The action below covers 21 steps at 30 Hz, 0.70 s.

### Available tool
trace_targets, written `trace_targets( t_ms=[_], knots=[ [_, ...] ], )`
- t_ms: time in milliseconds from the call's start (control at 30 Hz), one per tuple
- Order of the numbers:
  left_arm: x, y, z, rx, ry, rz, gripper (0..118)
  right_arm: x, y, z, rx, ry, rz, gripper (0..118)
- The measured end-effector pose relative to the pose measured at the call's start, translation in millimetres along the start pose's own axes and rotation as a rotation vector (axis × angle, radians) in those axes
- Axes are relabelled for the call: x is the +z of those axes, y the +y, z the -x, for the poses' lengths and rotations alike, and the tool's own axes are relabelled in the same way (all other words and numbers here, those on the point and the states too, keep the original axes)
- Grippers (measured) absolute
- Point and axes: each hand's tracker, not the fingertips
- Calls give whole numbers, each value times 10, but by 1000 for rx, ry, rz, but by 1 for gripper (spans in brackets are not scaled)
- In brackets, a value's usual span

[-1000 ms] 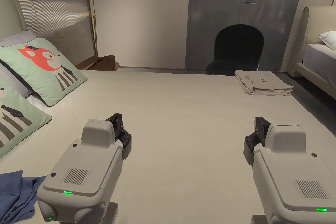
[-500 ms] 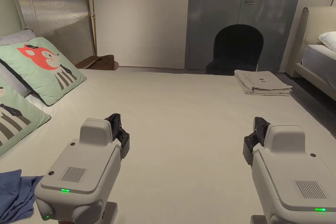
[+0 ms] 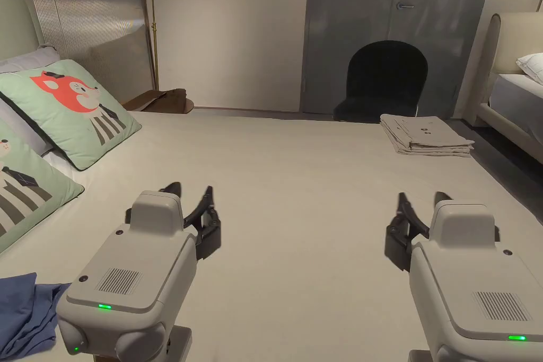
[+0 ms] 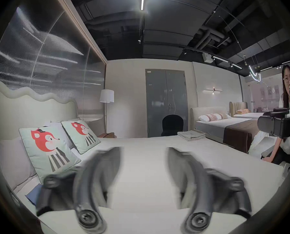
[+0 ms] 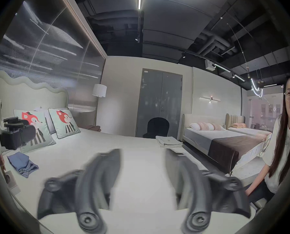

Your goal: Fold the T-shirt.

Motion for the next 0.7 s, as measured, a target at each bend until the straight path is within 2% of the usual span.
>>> trace_targets(
  t_ms=[33, 67, 100, 233, 700],
  knots=[
    [-3, -1, 1, -1, -3, 4, 109, -4, -3, 0, -2, -1, 1, 101],
    [-11, -1, 2, -2, -3, 11, 109, -6, -6, 1, -7, -3, 2, 112],
    [-21, -4, 0, -1, -1, 17, 109, -9, -12, 2, -9, -5, 1, 115],
    [-12, -8, -5, -10, 0, 13, 110, 22, -21, 23, 1, -32, -28, 115],
    [11, 9, -14, -11, 5, -13, 110, 20, -35, -15, -15, -20, -13, 115]
  ],
)
